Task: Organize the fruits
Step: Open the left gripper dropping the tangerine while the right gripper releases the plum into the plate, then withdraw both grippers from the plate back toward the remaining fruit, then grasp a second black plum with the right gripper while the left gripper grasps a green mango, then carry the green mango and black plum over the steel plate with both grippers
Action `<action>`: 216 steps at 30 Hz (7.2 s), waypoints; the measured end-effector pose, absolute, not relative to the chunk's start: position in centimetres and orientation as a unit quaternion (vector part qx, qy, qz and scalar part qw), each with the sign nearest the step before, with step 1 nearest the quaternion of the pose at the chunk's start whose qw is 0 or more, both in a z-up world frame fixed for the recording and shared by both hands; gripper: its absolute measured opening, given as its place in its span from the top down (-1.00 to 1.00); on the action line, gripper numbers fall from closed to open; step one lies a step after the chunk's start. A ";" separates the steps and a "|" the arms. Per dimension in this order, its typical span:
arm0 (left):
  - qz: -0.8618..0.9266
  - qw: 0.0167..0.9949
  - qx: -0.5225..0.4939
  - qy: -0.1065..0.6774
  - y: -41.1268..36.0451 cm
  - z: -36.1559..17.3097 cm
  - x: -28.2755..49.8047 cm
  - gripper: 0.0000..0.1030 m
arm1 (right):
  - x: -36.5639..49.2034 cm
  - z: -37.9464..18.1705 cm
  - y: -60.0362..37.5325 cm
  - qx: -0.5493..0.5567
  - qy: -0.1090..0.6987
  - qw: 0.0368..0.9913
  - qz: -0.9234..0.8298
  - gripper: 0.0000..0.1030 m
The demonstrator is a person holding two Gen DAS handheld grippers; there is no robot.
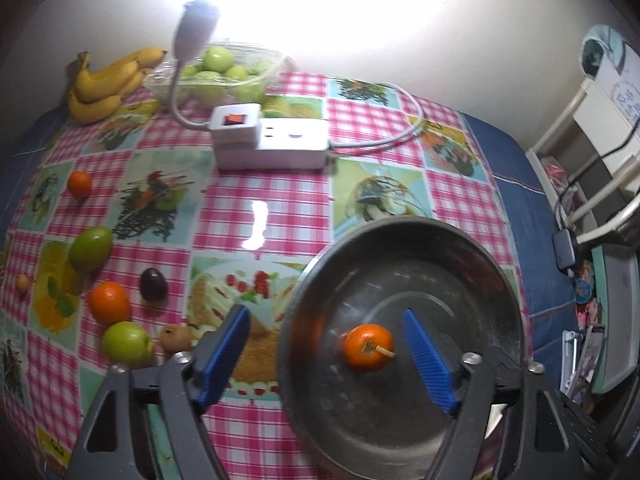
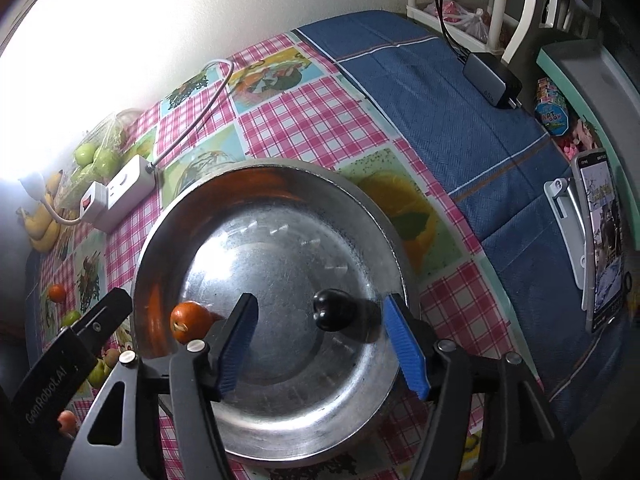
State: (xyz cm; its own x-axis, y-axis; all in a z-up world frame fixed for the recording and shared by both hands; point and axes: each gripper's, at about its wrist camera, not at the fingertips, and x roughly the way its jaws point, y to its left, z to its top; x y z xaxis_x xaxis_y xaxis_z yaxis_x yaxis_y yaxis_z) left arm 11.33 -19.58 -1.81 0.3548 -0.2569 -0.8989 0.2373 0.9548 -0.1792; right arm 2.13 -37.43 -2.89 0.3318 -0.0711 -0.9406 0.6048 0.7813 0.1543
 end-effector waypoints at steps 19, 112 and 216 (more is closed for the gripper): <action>-0.063 0.826 0.017 0.560 -16.5 -3.6 12.5 -1.00 | 2.7 -3.8 -36.1 0.220 0.556 0.774 -0.208 -0.60; 0.018 0.824 -0.070 0.563 4.5 -3.7 15.2 -1.00 | 9.3 -6.0 -16.2 0.194 0.562 0.803 0.037 -0.97; -0.127 0.831 -0.064 0.538 -7.5 0.2 12.6 -0.12 | 5.1 -1.2 -28.9 0.279 0.489 0.825 -0.047 0.50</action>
State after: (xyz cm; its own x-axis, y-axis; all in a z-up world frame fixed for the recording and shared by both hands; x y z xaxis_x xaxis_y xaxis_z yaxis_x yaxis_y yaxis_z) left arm 12.55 -7.48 0.19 0.3878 -0.2795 -0.8783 0.1426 0.9596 -0.2424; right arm 5.05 -28.92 -1.19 0.5173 0.1956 -0.8332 0.3494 0.8404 0.4143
